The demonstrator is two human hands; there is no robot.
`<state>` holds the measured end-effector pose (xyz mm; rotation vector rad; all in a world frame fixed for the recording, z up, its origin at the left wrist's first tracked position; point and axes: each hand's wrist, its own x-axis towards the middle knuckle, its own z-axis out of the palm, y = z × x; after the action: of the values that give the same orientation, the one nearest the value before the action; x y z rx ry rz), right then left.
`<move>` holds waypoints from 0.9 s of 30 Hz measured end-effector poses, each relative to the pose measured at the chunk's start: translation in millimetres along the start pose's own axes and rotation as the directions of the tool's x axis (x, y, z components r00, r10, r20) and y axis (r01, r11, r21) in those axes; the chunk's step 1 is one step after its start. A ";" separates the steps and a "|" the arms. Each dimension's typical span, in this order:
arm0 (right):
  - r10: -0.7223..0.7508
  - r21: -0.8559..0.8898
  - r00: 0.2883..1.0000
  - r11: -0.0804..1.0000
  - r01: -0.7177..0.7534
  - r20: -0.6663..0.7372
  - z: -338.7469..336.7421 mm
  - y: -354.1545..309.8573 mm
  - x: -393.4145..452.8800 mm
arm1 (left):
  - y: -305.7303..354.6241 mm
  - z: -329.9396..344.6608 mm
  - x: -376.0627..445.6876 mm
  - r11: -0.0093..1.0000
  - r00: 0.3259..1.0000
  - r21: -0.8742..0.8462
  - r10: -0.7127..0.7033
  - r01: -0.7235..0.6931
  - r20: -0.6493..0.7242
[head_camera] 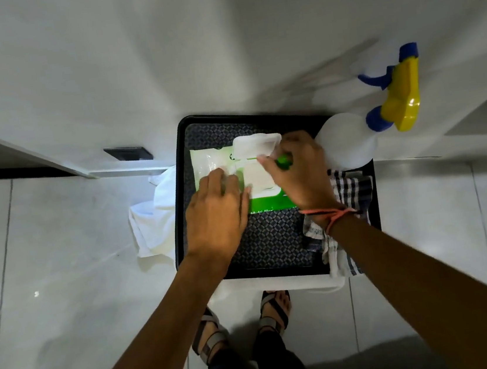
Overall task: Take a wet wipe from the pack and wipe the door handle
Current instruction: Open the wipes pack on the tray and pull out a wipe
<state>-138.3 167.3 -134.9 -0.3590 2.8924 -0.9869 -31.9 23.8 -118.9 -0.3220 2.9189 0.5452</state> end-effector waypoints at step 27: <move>0.187 0.747 0.895 0.496 -0.442 0.405 -109.9 -110.7 -37.7 | 25.8 -157.2 -19.5 0.369 0.967 -0.903 -0.204 0.222 0.154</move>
<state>-94.7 156.7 19.2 0.1203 1.8053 -1.8618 -36.8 -7.5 38.4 -0.7838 2.1248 2.0703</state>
